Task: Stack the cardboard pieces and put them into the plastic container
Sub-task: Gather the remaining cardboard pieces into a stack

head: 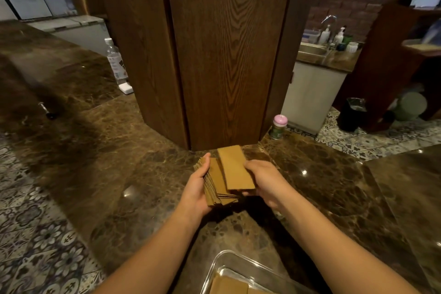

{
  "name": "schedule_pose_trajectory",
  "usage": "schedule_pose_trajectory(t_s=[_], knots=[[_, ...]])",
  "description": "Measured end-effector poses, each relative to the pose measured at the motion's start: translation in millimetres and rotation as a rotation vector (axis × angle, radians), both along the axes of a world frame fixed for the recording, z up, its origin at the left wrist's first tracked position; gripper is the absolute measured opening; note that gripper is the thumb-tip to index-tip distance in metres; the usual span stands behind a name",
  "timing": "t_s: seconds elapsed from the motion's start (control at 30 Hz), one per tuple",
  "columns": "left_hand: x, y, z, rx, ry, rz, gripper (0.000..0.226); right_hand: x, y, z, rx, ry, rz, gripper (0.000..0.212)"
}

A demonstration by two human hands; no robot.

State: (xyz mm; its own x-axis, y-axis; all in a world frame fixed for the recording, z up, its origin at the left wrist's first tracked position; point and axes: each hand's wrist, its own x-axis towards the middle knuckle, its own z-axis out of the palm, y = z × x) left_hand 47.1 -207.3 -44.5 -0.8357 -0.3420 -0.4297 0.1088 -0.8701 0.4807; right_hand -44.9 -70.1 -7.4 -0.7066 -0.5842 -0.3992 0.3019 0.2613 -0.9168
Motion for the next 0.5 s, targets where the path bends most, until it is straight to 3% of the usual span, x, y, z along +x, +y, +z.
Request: schedule_pose_trajectory(t_s=[0.07,0.17,0.23,0.3,0.4,0.5], knots=[[-2,3,1,0.001,0.028,0.001,0.041,7,-2,-5,0.132,0.281,0.099,0.033],[-1,3,2,0.007,0.078,-0.059,0.028,10,-7,-11,0.192,0.557,0.247,0.041],[2,-1,-2,0.004,0.038,-0.063,0.031,8,-10,-16,0.291,0.657,0.254,0.045],[6,-7,-9,-0.016,-0.024,-0.017,0.048,0,-14,-20,0.343,0.676,0.16,0.045],[15,-16,-12,-0.032,-0.022,0.051,0.05,-20,-16,-26,0.47,0.724,0.107,0.033],[21,-23,-14,0.038,0.004,0.058,0.047,-33,-18,-41,0.79,0.882,0.333,0.067]])
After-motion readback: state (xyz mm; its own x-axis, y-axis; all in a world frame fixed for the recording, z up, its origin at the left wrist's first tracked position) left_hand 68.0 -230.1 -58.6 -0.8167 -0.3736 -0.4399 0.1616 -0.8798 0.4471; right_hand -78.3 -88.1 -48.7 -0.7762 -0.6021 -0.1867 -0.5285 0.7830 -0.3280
